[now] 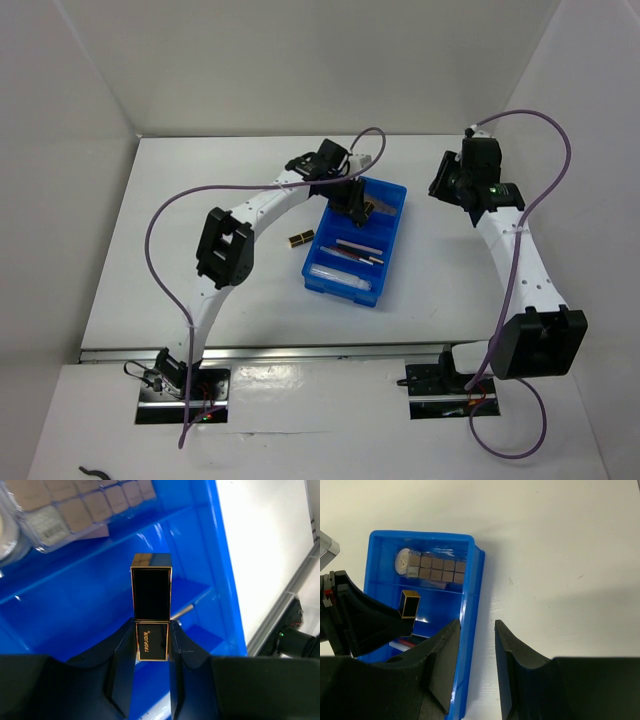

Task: Organize the makeup

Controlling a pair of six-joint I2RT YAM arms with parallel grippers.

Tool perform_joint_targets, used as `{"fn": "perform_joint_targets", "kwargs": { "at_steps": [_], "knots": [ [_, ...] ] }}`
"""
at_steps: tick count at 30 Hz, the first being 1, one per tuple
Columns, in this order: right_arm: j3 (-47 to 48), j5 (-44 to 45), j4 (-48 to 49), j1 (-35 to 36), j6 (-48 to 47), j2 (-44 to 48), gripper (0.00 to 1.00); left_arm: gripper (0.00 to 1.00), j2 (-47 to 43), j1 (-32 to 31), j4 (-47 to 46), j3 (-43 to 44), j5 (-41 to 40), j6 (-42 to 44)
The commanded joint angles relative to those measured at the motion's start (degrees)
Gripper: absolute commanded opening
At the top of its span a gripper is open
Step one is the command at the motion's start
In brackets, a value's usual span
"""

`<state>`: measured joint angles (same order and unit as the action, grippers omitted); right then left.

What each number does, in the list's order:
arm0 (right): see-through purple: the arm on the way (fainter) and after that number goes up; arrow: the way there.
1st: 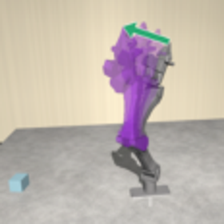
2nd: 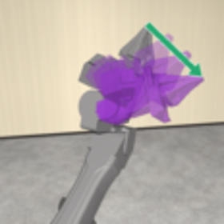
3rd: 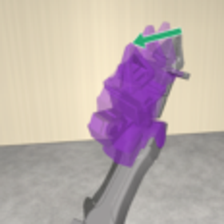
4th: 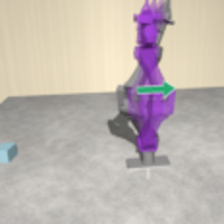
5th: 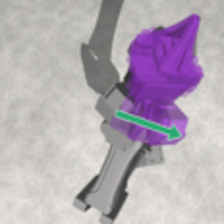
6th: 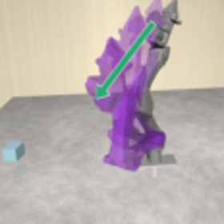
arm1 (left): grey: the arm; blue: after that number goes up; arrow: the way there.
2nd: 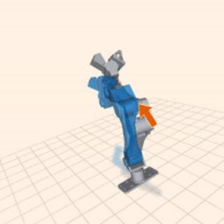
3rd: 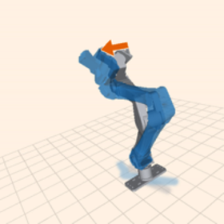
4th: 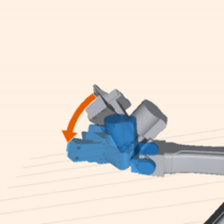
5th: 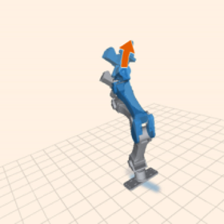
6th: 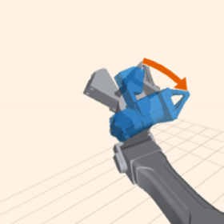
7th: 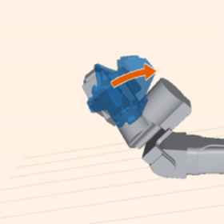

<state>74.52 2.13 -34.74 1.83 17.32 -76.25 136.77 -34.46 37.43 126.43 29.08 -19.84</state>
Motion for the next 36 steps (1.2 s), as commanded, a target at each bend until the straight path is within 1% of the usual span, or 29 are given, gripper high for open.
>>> {"fn": "perform_joint_targets", "kwargs": {
  "at_steps": [1,2,3,4,6,7,8,9,12,13,14,15,16,17,18,19,20,21,22,23,24,26,27,28,31,36],
  "knots": [
    [-0.43,-0.46,0.46,-0.42,-0.27,2.68,0.42,0.10,-0.19,0.18,-3.24,1.89,0.19,-0.38],
    [-0.43,-0.46,0.46,-0.42,-0.27,2.68,0.42,0.20,0.42,0.18,-3.24,1.89,-0.42,-0.38],
    [-0.43,-0.46,0.46,-0.42,-0.27,2.68,0.42,0.32,0.95,0.18,-3.24,1.89,-1.73,-0.99],
    [-0.43,-0.98,0.46,-0.42,-0.27,2.68,0.42,0.53,0.95,0.18,-2.72,1.89,-1.75,-0.99],
    [-0.43,-0.99,0.46,-0.42,-0.27,2.68,0.42,0.83,0.95,0.18,-2.71,2.42,-2.54,-0.99],
    [-0.43,-0.99,0.46,-0.42,-0.27,2.68,0.42,0.88,0.43,0.18,-2.71,2.42,-3.06,-0.99],
    [-0.43,-0.99,0.46,-0.42,-0.27,2.68,0.42,0.92,0.43,0.18,-2.71,2.42,-3.06,-0.99],
    [-0.43,-0.99,0.46,-0.42,-0.27,2.68,0.42,1.00,-0.53,0.18,-2.71,2.42,-3.07,-0.99],
    [-0.43,-0.99,0.46,-0.42,-0.27,2.68,0.42,1.00,-3.34,0.18,-1.05,2.42,-4.02,-0.47],
    [-0.43,-1.60,0.46,-0.42,-0.27,2.68,0.42,0.98,-5.53,0.18,-0.35,2.42,-4.64,-0.47],
    [-0.43,-1.60,0.46,-0.42,-0.27,2.68,0.42,0.94,-7.12,0.18,0.18,1.29,-5.43,0.05],
    [-0.43,-1.60,0.46,-0.42,-0.27,2.68,0.42,0.85,-9.05,0.70,0.19,-0.21,-5.96,0.93],
    [-0.43,-1.60,0.46,-0.42,-0.27,2.68,0.42,0.72,-11.24,1.66,0.19,-5.18,-7.53,0.94],
    [-0.43,-1.60,0.46,-0.94,-0.27,2.68,0.42,0.42,-16.22,3.07,-0.68,-8.54,-8.59,1.72],
    [-0.43,-1.60,0.46,-0.95,-0.27,2.68,0.42,0.31,-18.88,3.86,-1.30,-11.88,-10.34,1.73],
    [-0.43,-1.60,1.07,-0.95,-0.27,2.68,0.42,0.26,-21.17,4.65,-1.31,-18.09,-12.10,2.34],
    [-0.43,-1.60,1.08,-0.95,-0.27,2.68,0.42,0.24,-23.37,5.62,-2.61,-21.11,-13.86,2.34],
    [-0.43,-2.39,1.08,-0.95,-0.27,2.68,0.42,0.30,-26.70,7.72,-2.63,-23.84,-13.88,2.87],
    [-0.43,-2.39,1.60,-0.95,-0.27,2.68,0.42,0.36,-27.60,8.70,-3.15,-27.78,-13.88,3.74],
    [-0.95,-3.00,1.61,-0.95,-0.27,2.68,0.42,0.44,-27.61,9.49,-2.46,-29.12,-13.88,4.97],
    [-0.96,-3.79,1.61,-0.95,-0.27,2.16,0.42,0.60,-28.13,10.71,-1.75,-30.09,-13.88,5.68],
    [-0.96,-4.32,2.22,-0.95,0.25,2.16,0.42,0.74,-26.56,10.73,0.00,-30.63,-14.75,7.43],
    [-0.96,-5.02,2.22,-0.95,0.26,1.55,0.42,0.87,-25.86,10.73,0.71,-30.63,-15.62,8.05],
    [-0.96,-5.03,2.22,-0.95,0.26,1.54,0.42,0.92,-25.24,10.73,1.24,-31.33,-16.33,8.06],
    [-0.96,-5.56,2.22,-0.95,0.26,1.54,0.42,0.98,-23.05,10.73,-0.07,-33.35,-18.00,8.94],
    [-0.43,-5.56,2.22,-0.95,0.26,1.01,0.42,0.97,-19.97,10.73,-0.60,-33.96,-19.85,10.42]
  ]
}}
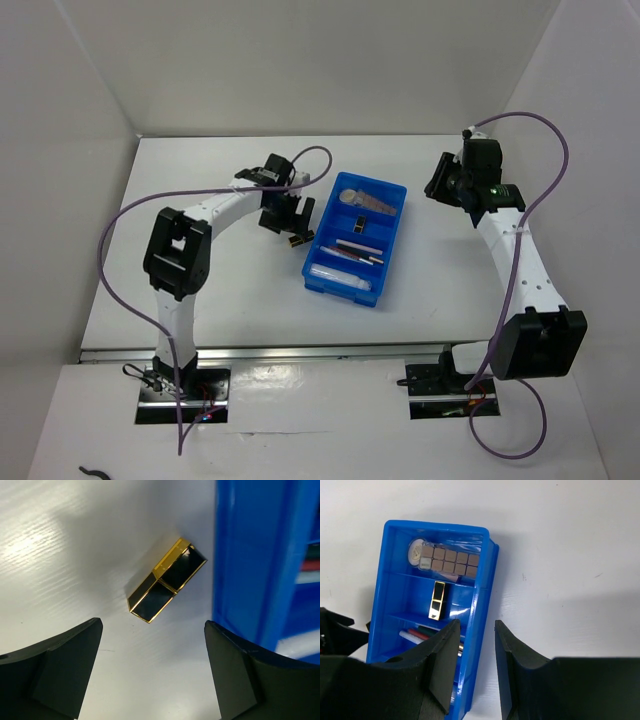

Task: Organize the makeup

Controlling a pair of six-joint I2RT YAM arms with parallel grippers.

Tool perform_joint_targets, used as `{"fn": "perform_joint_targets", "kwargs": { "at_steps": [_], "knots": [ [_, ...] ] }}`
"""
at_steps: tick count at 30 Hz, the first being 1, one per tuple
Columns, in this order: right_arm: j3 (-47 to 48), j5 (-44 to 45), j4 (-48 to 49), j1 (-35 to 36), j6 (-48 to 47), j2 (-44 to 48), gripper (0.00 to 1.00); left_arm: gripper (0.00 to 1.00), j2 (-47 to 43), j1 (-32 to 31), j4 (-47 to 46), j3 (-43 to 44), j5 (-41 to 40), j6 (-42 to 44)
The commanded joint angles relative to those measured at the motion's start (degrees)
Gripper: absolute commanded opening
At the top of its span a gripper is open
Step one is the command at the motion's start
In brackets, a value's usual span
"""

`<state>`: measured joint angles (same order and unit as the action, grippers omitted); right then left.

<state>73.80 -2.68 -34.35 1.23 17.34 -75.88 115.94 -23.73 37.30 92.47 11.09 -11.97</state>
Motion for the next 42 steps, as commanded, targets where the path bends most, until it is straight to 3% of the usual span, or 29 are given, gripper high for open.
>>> {"fn": "perform_joint_targets", "kwargs": {
  "at_steps": [1,6,14,18,22,23,27,30,36,42],
  "knots": [
    [0.29,-0.75,1.83,-0.36,0.23,0.64,0.42,0.97,0.87,0.00,-0.47,0.00,-2.47,3.08],
    [0.82,-1.27,1.83,-0.36,0.23,0.64,0.42,0.96,4.29,-0.53,-1.17,1.39,-4.06,3.09],
    [0.82,-1.28,1.83,-0.36,0.23,0.64,0.42,0.84,10.09,-2.91,-0.65,7.82,-9.77,1.16],
    [1.35,-1.28,1.83,-0.36,0.23,0.64,0.42,0.68,10.10,-2.91,-1.70,7.82,-11.87,0.10],
    [1.35,-1.28,1.83,-0.36,0.23,0.64,0.42,0.36,11.23,-2.91,-1.18,8.34,-13.02,-0.43],
    [1.35,-1.28,1.83,-0.36,0.23,0.64,0.42,0.24,11.24,-2.30,-1.18,8.34,-13.98,-1.12],
    [1.35,-1.28,1.83,-0.36,0.23,0.12,0.42,0.09,8.62,-0.11,0.58,8.34,-14.61,-3.06],
    [1.87,-1.28,1.83,-0.36,0.23,0.11,0.42,0.00,5.10,1.75,1.11,9.13,-9.97,-3.59],
    [1.35,-1.28,2.36,-0.36,0.23,0.11,0.42,0.00,-0.89,2.37,-0.03,16.59,3.03,-2.28],
    [1.35,-1.28,2.36,-0.36,0.23,0.11,0.42,0.00,8.06,-3.51,4.88,34.41,11.92,-2.89]
  ]
}}
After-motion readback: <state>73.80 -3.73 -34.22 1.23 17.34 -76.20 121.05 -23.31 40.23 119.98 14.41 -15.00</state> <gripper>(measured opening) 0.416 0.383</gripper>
